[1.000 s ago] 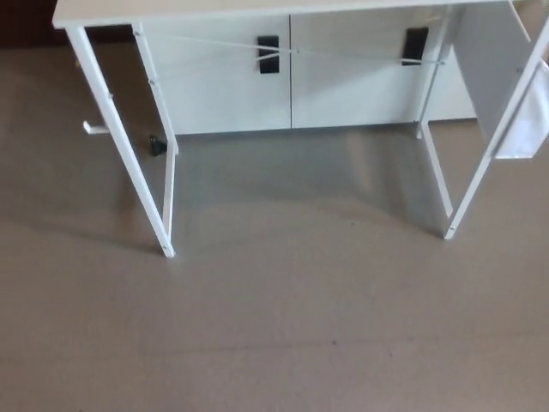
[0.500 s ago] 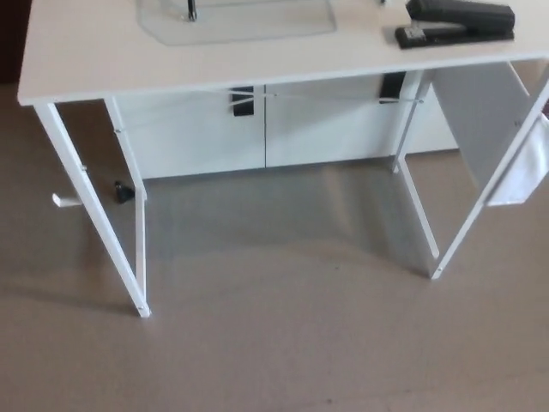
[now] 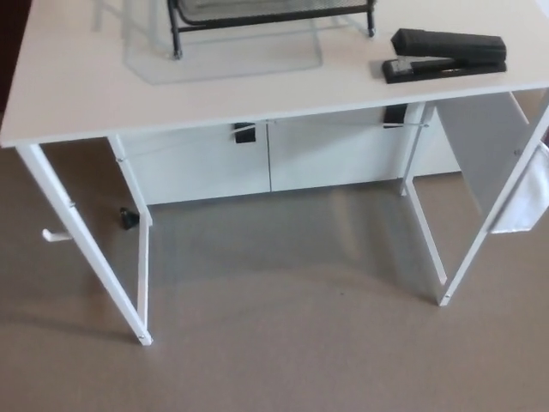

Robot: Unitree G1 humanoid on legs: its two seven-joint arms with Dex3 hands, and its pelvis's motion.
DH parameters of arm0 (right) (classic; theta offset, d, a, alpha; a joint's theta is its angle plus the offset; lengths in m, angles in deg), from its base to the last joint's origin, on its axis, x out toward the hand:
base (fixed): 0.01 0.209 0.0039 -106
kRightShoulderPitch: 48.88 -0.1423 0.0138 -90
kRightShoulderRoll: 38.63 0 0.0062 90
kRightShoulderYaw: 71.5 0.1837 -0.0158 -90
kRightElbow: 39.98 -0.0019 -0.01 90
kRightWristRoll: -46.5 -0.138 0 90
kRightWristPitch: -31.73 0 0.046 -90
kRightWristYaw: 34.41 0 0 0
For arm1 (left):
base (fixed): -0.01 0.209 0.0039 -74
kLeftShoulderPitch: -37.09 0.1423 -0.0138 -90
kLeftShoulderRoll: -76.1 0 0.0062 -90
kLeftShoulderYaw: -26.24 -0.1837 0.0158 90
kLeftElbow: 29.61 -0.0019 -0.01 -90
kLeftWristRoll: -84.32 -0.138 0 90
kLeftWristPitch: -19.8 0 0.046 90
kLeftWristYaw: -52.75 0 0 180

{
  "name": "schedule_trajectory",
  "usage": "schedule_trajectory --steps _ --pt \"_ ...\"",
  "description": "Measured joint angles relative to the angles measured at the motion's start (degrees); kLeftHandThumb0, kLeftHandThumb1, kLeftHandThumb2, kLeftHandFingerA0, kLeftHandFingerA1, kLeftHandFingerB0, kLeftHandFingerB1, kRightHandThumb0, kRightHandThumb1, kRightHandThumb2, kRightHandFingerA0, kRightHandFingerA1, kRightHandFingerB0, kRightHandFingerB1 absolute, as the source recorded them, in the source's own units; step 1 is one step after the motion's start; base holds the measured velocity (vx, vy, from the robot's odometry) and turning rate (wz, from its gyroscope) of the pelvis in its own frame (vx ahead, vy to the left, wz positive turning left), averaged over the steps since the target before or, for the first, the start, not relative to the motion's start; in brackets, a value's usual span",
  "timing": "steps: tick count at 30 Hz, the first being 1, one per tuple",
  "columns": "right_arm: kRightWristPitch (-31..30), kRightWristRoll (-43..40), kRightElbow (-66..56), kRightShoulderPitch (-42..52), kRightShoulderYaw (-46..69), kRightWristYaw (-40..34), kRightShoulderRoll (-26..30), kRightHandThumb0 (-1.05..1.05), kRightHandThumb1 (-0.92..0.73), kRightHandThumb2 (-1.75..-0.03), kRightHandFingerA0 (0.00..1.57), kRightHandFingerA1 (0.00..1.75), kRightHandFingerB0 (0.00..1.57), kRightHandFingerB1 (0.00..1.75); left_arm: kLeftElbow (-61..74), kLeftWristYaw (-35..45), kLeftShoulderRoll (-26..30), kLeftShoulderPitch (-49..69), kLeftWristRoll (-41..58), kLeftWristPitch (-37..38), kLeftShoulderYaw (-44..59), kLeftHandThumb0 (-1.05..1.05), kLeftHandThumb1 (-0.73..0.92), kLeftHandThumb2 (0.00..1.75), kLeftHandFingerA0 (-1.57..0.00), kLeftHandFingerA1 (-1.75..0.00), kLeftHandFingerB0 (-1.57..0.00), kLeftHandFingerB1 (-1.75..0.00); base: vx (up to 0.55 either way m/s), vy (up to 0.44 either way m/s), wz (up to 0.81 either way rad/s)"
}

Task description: The robot walks towards a desk on which a file tray is kept in the middle and a stapler is kept to its right. The robot lifts the stapler using its right hand and places it on the file tray.

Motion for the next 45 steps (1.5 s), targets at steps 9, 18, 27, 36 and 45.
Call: schedule_trajectory --steps 9,18,27,36,45 --pt "-1.1 -0.2 -0.8 0.0 0.9 -0.1 0.1 -0.62 -0.7 -0.63 0.04 0.28 0.14 0.24 -0.3 0.1 -0.4 -0.2 0.0 0.1 0.0 -0.53 0.89 0.67 -0.24 -0.47 -0.23 -0.39 0.06 0.118 0.04" --pt "-1.5 0.8 -2.8 1.4 0.0 -1.1 0.1 -0.58 -0.69 -0.63 0.08 0.32 0.13 0.27 -0.6 0.0 0.3 -0.4 -0.1 0.0 -0.1 -0.5 0.91 0.67 -0.22 -0.45 -0.24 -0.39 0.01 0.04 0.21" --pt "-0.8 0.3 -0.2 -0.1 1.7 -0.8 -1.2 -0.6 -0.68 -0.62 0.08 0.33 0.15 0.29 0.1 0.0 0.6 -0.9 0.0 0.0 0.4 -0.27 0.65 1.15 -0.11 -0.54 -0.09 -0.52 0.22 0.21 -0.03" --pt "-0.4 0.5 -0.6 -0.2 1.7 -0.9 -1.2 -0.6 -0.69 -0.63 0.06 0.32 0.15 0.3 0.1 0.0 0.6 -0.7 0.0 0.0 0.4 -0.52 0.88 0.67 -0.24 -0.47 -0.24 -0.4 0.25 -0.002 0.08" --pt "0.6 0.7 0.4 -1.3 2.1 -0.8 -0.5 -0.7 -0.53 -0.86 0.05 0.44 0.09 0.41 0.8 0.0 0.0 -0.5 -0.3 0.2 -0.8 -0.49 0.92 0.67 -0.22 -0.47 -0.24 -0.41 0.33 -0.136 0.17"
